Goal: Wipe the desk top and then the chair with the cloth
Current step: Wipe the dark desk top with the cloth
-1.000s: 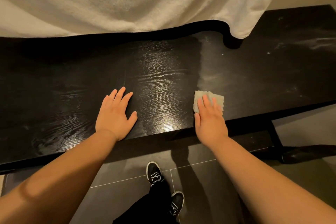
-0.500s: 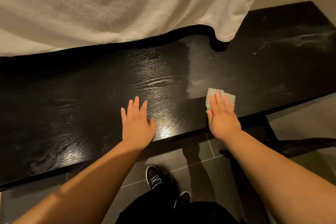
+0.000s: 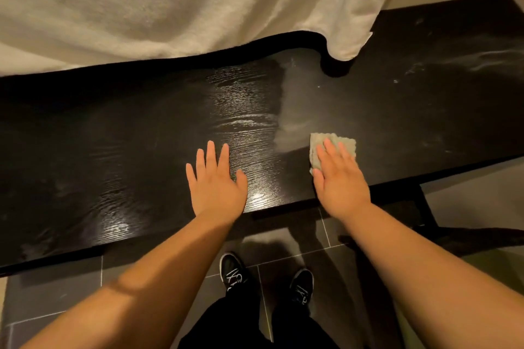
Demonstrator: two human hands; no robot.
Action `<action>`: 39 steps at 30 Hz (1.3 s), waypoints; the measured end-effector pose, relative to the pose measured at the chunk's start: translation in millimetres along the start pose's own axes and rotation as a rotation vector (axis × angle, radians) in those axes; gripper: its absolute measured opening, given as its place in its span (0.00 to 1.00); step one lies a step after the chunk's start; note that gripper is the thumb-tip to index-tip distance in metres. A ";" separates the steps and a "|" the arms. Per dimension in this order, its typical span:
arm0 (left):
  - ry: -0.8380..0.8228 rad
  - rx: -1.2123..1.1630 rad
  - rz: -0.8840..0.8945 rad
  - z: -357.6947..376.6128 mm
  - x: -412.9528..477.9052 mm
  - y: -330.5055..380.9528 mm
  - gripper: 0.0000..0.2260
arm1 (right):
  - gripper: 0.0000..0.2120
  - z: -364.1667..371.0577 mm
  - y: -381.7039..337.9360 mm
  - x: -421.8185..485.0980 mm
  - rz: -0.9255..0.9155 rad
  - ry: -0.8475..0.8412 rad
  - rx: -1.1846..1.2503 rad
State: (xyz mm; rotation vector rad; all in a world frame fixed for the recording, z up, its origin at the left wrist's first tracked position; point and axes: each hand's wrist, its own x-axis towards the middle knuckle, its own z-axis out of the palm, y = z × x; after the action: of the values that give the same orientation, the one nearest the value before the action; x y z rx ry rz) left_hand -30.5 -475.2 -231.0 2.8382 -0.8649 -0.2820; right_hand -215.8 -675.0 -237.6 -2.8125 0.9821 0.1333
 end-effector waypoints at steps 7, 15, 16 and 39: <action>0.020 0.068 -0.011 3.1 2.3 1.1 0.31 | 0.28 34.0 -47.3 0.8 -0.463 -0.023 -0.059; 0.057 0.092 -0.022 8.8 4.3 1.3 0.31 | 0.29 4.2 22.8 23.4 -0.064 0.096 0.066; 0.055 0.095 -0.023 9.1 4.5 0.9 0.31 | 0.30 6.9 13.2 24.5 0.002 0.089 0.076; 0.065 0.107 -0.018 8.6 5.4 0.3 0.32 | 0.31 21.3 -53.3 39.0 -0.510 0.002 0.065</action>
State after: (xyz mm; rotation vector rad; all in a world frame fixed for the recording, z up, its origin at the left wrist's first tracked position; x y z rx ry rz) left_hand -28.2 -479.4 -239.9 2.9366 -0.8673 -0.1482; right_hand -152.8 -653.9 -257.4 -2.8944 0.2401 0.0342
